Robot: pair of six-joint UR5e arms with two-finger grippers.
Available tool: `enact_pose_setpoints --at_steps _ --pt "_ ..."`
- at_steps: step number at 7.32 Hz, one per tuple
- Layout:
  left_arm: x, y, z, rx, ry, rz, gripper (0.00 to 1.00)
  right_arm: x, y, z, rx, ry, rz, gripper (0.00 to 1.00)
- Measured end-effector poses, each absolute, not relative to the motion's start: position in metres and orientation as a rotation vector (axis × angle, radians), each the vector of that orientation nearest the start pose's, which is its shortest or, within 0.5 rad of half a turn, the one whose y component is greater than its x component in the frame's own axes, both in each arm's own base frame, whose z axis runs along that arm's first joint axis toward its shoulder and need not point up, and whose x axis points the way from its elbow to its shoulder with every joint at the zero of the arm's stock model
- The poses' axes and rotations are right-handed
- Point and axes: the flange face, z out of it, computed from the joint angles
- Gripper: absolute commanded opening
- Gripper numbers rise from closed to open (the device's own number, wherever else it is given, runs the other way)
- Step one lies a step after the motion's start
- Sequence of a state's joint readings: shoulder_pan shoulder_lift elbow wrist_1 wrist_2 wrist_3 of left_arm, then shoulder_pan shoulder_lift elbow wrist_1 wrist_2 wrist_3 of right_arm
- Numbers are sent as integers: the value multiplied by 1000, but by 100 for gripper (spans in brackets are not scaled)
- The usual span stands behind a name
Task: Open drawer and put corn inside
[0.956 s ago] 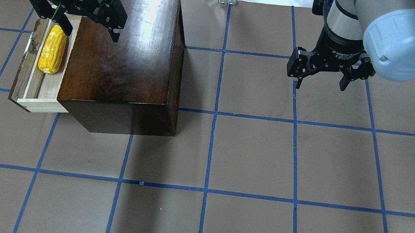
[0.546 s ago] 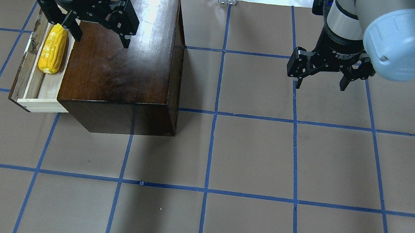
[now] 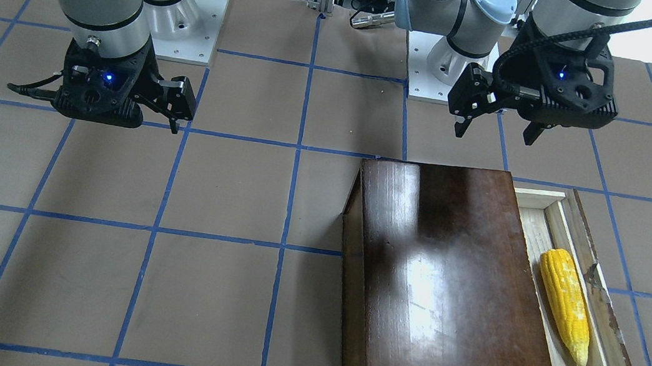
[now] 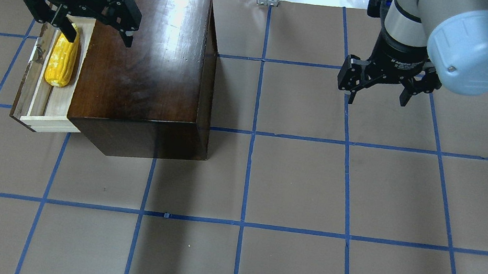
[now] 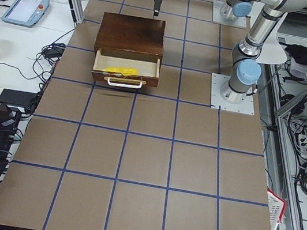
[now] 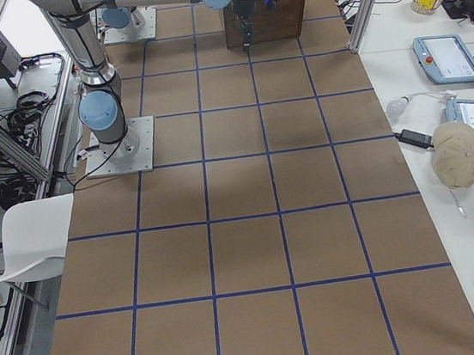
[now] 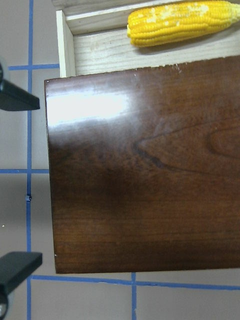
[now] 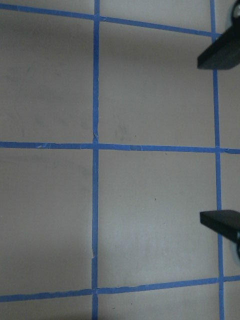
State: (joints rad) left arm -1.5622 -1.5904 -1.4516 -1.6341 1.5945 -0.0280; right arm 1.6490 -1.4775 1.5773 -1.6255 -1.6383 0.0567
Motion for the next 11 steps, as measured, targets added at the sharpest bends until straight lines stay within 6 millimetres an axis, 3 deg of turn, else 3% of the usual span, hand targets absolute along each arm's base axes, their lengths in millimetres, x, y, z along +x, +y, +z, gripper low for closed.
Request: enact_pose_setpoints --at_steps 11 --pt "-122 -505 527 71 3115 -42 100 167 -513 442 -37 3211 67 100"
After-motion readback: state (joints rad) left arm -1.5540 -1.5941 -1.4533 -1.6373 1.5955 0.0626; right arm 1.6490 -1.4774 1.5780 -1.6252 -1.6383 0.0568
